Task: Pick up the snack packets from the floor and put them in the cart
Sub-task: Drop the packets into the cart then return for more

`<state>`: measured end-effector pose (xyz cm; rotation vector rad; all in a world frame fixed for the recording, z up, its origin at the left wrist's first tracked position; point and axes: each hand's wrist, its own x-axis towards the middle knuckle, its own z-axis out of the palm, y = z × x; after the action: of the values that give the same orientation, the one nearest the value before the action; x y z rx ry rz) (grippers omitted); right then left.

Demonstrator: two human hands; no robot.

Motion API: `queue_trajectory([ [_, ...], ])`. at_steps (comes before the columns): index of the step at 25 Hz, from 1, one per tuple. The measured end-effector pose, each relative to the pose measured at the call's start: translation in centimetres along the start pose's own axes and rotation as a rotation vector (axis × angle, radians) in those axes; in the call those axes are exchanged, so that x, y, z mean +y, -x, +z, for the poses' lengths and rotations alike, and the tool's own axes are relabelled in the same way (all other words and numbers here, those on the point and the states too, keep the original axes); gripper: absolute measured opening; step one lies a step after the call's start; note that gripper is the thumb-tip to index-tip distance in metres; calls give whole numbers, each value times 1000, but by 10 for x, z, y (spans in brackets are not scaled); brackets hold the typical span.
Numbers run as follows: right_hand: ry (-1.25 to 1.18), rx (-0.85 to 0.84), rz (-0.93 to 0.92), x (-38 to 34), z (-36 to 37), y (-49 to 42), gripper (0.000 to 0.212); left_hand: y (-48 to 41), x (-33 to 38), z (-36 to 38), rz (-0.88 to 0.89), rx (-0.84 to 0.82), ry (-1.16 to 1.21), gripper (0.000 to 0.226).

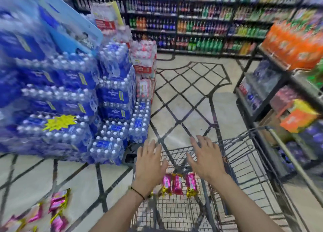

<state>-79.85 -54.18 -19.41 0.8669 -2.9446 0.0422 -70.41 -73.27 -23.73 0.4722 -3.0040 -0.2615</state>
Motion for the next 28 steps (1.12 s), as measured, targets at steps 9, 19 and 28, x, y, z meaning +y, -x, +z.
queue_trajectory([
  [9,-68,78,-267,-54,-28,-7,58,55,-36,-52,-205,95,-36,67],
  [19,-143,-26,-747,-178,-6,31,62,223,-66,-54,-694,135,-30,61],
  [28,-181,-77,-1126,-342,2,119,57,398,-140,-66,-1117,150,-75,59],
])
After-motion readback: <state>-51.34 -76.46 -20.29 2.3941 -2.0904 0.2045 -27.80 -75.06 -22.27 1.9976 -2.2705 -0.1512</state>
